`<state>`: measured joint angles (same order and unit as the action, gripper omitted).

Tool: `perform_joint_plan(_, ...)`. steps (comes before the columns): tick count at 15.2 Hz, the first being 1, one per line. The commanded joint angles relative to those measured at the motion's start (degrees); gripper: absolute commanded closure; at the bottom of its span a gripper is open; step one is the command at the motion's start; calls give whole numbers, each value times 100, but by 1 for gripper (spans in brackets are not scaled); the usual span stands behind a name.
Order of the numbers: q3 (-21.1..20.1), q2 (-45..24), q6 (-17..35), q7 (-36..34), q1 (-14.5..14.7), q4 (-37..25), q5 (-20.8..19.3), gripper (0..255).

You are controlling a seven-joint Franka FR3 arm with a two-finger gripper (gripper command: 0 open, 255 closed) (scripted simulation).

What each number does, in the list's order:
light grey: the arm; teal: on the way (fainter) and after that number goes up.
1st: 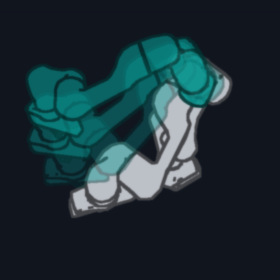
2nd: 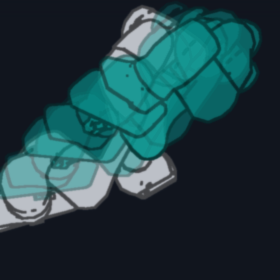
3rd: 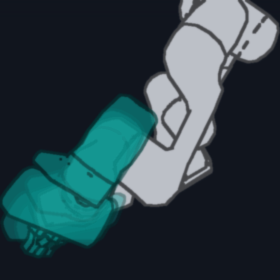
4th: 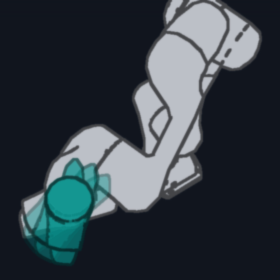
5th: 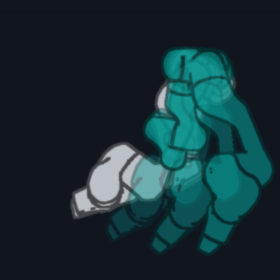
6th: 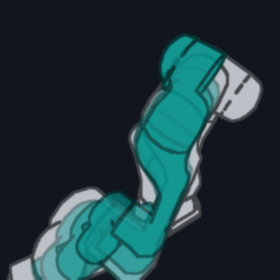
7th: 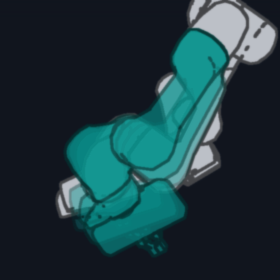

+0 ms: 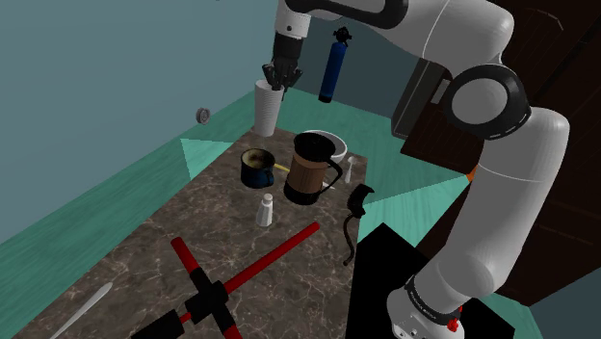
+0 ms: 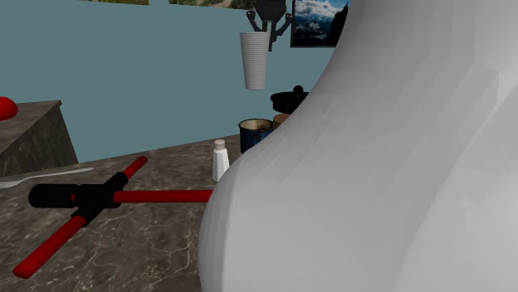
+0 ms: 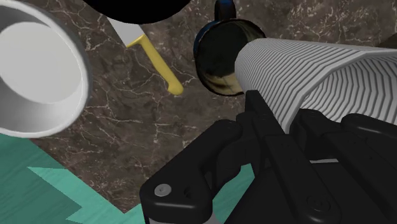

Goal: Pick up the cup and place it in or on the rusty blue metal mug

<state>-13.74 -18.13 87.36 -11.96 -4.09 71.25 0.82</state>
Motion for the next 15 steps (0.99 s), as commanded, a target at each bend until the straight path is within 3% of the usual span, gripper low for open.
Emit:
perform_joint_plan(1,17,-56,84,52,-26,30,-9,255)
perform_joint_plan(15,33,130,1249,142,-90,1381,37,255)
